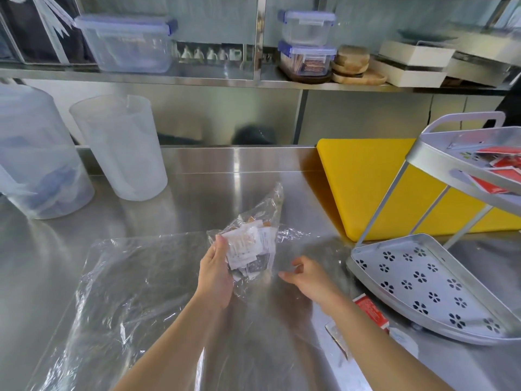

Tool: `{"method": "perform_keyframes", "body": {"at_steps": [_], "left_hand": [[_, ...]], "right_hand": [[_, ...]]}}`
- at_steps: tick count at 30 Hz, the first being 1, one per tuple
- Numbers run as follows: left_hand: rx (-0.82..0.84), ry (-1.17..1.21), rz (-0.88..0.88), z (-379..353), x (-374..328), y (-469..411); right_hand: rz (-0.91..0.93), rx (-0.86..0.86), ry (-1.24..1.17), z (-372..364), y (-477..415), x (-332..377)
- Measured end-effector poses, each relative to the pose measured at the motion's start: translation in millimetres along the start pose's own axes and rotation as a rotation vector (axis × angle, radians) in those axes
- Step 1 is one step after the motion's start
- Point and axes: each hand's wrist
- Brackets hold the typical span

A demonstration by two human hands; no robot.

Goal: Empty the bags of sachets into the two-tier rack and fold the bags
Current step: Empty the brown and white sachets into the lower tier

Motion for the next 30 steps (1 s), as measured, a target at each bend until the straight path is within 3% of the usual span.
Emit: {"method": "perform_keyframes", "body": {"at_steps": [4, 8, 11, 13, 16, 19, 21, 22, 24, 26, 28, 30], "left_hand": [[-0.150, 0.266, 0.170, -4, -1, -2], [-0.451, 0.410, 0.318, 3, 13, 4], [-0.581, 0.431, 0.353, 8, 25, 9], [-0.623, 0.413, 0.347, 7, 27, 10], [-0.620, 0.395, 0.350, 7, 24, 7], [-0.617, 0.258, 0.381, 1, 12, 6], [-0.739, -0.111, 0.325, -3, 4, 6], [-0.749, -0.339, 0.215, -6, 0, 11], [-0.579, -0.685, -0.219, -12, -4, 25], [-0.152, -0.888, -0.559, -18, -7, 41], [0.304, -1.140, -0.594, -27, -5, 43], [0.505, -1.436, -0.579, -39, 1, 42]], "right_hand": [[-0.028, 0.063, -0.241, -3, 1, 1], [0.073, -0.082, 0.087, -4, 4, -5], [0.122, 0.219, 0.115, -3, 19, -6], [0.243, 0.345, 0.430, -6, 27, -8], [0.473, 0.070, 0.915, -11, 33, -11], [0.496, -0.181, 0.907, -3, 35, -5], [0.564, -0.263, 0.894, 7, 35, 1], [0.607, -0.301, 0.887, 12, 35, 6], [0.669, -0.340, 0.858, 21, 35, 19], [0.699, -0.351, 0.839, 30, 34, 38], [0.752, -0.376, 0.856, 36, 37, 58], [0.818, -0.423, 0.868, 39, 43, 76]]}}
Point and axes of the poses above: each hand's wrist, its own y-axis away from the middle knuckle, its own z-axis out of the back of the hand, x = y × z, and after that the axes turned 10 degrees about -z, right-handed
